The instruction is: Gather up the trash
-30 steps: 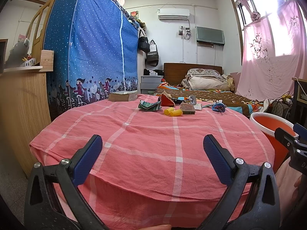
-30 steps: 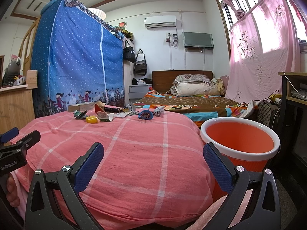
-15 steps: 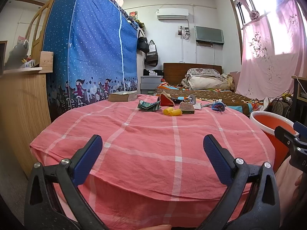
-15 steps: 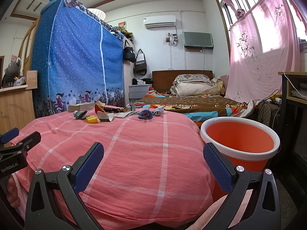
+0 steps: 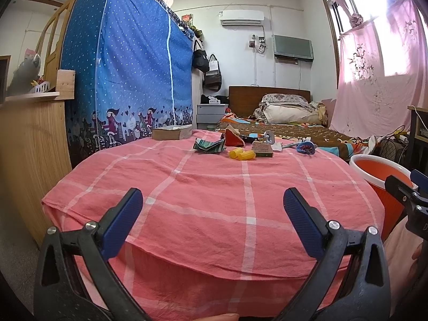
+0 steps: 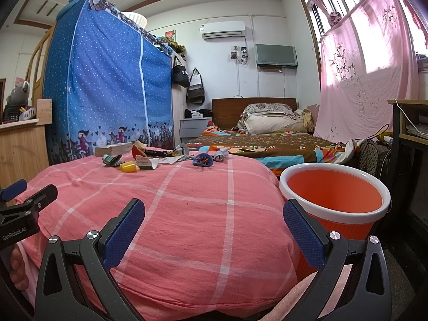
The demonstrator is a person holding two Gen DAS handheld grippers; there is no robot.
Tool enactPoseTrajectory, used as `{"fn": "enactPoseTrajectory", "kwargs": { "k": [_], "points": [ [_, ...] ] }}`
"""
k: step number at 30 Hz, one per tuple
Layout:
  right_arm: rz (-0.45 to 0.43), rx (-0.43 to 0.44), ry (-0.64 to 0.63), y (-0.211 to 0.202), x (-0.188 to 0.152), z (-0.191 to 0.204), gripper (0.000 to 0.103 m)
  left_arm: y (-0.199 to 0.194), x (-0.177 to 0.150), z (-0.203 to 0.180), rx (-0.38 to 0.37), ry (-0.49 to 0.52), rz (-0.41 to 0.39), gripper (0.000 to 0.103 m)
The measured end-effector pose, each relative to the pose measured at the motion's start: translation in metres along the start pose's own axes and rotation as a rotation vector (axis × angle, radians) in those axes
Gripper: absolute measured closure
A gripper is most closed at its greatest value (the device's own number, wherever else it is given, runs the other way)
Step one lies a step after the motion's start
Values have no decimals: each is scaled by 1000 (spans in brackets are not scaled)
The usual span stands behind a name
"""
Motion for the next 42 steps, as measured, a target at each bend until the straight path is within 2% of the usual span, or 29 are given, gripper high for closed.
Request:
{"fn": "enactPoseTrajectory", "kwargs": {
  "k": [9,12,15,20,29,32,36,42],
  "points": [
    [0,0,0,0,0,0,0,4,1,0,5,0,9,0],
    [6,4,0,1,1,-1,0,8,4,2,3,-23,46,0],
    [26,15,5,3,7,1,0,14,12,2,-4,-43,91,0],
    [28,15,6,11,28,-3,0,22,36,-5,2,-16,77,0],
    [-33,46,-13,35,72,-7,0,52,72,-6,14,-15,57,0],
    [-95,104,-20,44,84,-9,0,59,81,-3,12,-31,8,0],
    [-175,89,-81,61,101,-7,0,75,95,0,17,-34,-46,0],
    [-187,99,-124,101,112,-6,0,106,103,-5,-1,4,-35,0]
  ]
}}
Point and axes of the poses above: each gripper's, at about its wrist camera, not at the fingertips, and y roughly the way its jaws point, z to its left, x to its top, the point moved 1 cm from there along y, roughly the way its jaws point, and after that the axes turned 2 degrees about -y, right-handed, at the moved point
